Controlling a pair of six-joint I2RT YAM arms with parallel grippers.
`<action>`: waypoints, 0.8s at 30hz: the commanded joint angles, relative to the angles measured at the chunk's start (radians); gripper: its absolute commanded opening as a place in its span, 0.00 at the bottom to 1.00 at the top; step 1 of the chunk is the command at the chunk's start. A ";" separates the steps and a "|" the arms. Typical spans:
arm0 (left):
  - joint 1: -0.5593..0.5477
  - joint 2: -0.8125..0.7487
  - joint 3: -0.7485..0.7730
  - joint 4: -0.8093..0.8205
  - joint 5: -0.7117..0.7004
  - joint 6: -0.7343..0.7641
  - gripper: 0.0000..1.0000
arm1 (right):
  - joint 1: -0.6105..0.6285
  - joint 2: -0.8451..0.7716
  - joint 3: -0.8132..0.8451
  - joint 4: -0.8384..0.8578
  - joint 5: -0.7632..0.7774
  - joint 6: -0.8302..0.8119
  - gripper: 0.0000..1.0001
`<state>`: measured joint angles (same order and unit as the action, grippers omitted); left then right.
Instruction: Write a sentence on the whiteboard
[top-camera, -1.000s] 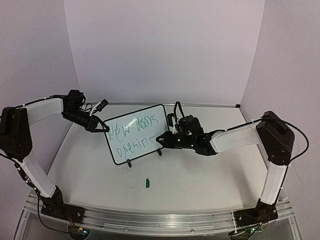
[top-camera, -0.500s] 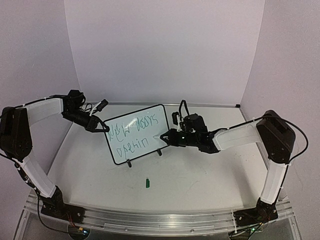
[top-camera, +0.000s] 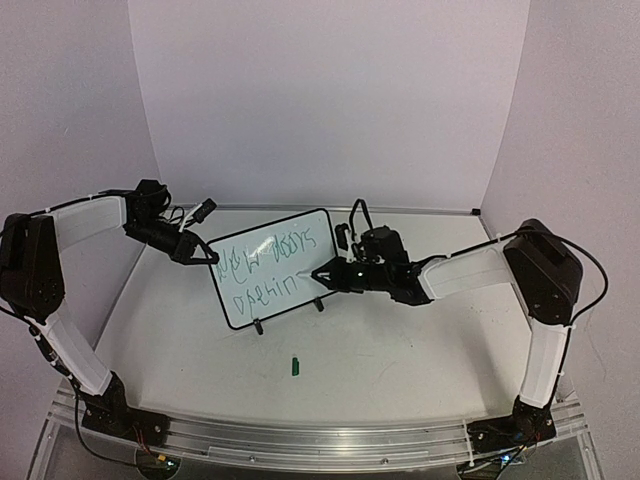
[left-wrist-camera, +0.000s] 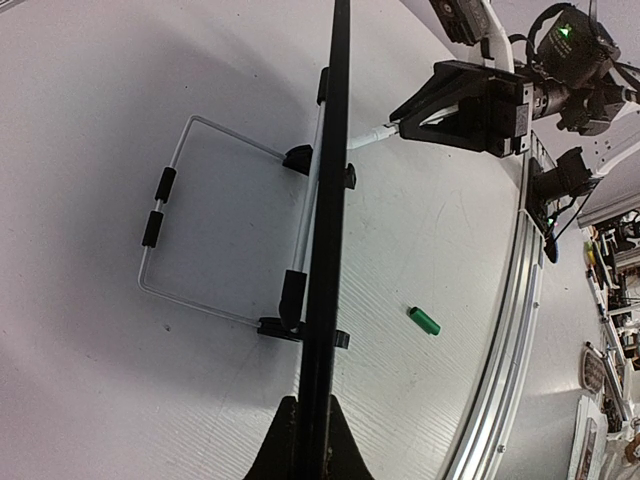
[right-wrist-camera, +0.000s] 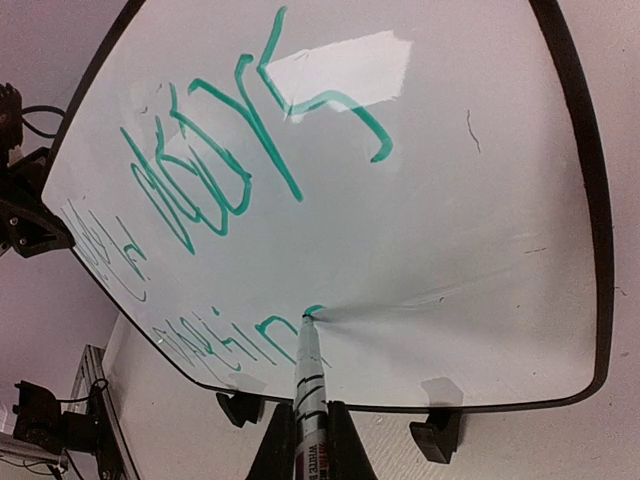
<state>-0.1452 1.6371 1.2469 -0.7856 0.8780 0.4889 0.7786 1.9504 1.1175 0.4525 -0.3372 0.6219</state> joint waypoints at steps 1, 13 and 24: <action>0.007 -0.014 0.017 0.017 -0.139 -0.002 0.00 | -0.004 0.023 0.012 0.020 -0.016 0.005 0.00; 0.007 -0.014 0.016 0.016 -0.139 -0.003 0.00 | -0.004 0.010 -0.025 -0.006 0.011 0.009 0.00; 0.008 -0.009 0.017 0.016 -0.140 -0.002 0.00 | -0.005 -0.037 0.001 -0.044 0.069 -0.021 0.00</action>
<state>-0.1452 1.6371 1.2469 -0.7859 0.8776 0.4889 0.7802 1.9558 1.1030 0.4381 -0.3358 0.6244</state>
